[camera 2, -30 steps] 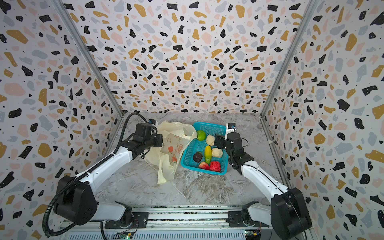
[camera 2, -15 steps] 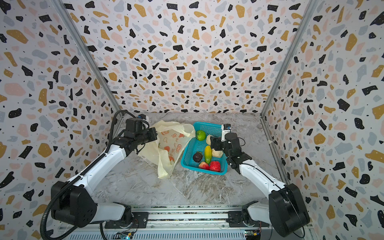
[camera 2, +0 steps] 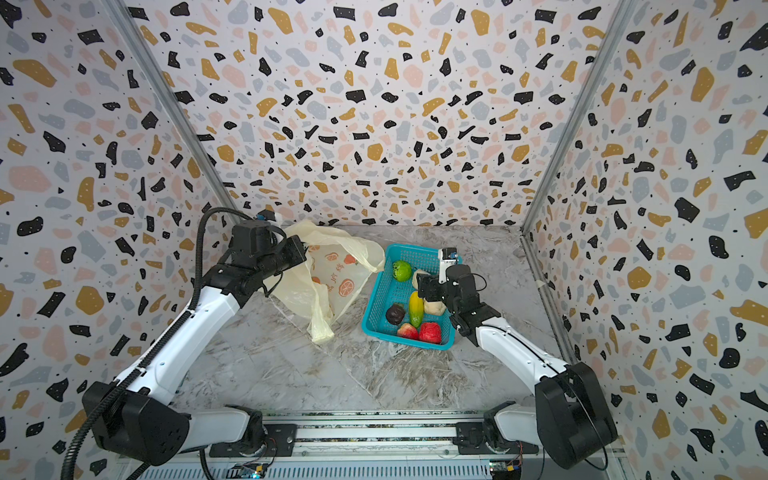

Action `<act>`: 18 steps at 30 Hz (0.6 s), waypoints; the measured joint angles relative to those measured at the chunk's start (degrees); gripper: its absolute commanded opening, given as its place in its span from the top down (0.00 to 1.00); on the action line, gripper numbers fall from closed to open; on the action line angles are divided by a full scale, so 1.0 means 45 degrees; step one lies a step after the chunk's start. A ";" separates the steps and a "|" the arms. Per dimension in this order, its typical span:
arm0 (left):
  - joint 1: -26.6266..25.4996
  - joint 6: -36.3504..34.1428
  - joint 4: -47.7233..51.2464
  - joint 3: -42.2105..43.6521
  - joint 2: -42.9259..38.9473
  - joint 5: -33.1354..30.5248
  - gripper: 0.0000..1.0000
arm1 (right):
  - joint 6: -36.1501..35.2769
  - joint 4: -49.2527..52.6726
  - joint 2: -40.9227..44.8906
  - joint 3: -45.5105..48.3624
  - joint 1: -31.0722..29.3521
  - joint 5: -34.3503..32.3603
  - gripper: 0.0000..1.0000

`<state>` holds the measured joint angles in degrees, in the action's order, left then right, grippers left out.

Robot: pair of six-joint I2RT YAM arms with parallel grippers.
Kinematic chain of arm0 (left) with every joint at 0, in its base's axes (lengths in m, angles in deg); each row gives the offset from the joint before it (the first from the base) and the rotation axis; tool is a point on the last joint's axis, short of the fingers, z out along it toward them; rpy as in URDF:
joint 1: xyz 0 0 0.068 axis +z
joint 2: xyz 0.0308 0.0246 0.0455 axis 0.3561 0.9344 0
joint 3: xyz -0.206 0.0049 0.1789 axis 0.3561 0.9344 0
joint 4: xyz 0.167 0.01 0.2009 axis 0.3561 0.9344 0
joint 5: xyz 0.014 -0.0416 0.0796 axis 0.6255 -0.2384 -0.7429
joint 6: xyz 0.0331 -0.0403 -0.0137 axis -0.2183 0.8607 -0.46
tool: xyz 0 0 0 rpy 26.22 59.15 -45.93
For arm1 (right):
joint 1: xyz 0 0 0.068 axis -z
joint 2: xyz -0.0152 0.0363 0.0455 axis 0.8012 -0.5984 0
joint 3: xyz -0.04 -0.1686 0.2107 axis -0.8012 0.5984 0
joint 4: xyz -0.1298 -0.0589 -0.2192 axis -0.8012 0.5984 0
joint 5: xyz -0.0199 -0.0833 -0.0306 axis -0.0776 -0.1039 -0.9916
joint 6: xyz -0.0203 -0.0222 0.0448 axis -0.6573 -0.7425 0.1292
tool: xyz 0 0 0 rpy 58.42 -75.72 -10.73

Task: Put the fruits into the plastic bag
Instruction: 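Grasp the dark purple mangosteen in the basket with the right gripper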

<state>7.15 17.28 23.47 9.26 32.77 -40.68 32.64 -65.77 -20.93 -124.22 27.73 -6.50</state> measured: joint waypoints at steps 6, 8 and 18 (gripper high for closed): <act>0.0500 0.1491 -0.0646 0.0291 0.0015 0.0432 1.00 | -0.0277 0.0865 -0.1982 -0.1632 -0.1443 0.0359 0.19; 0.0806 0.2254 -0.1146 0.0690 0.0015 0.0816 1.00 | -0.0277 0.1277 -0.2827 -0.2181 -0.1783 0.0908 0.21; 0.1394 0.4318 -0.2166 0.2025 0.0053 0.1928 1.00 | -0.0019 0.3696 -0.5187 -0.3055 -0.2637 0.1894 0.23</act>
<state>13.42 36.71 13.72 18.38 33.01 -32.01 32.55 -49.13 -44.27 -137.97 15.86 2.02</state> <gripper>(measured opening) 0.047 0.775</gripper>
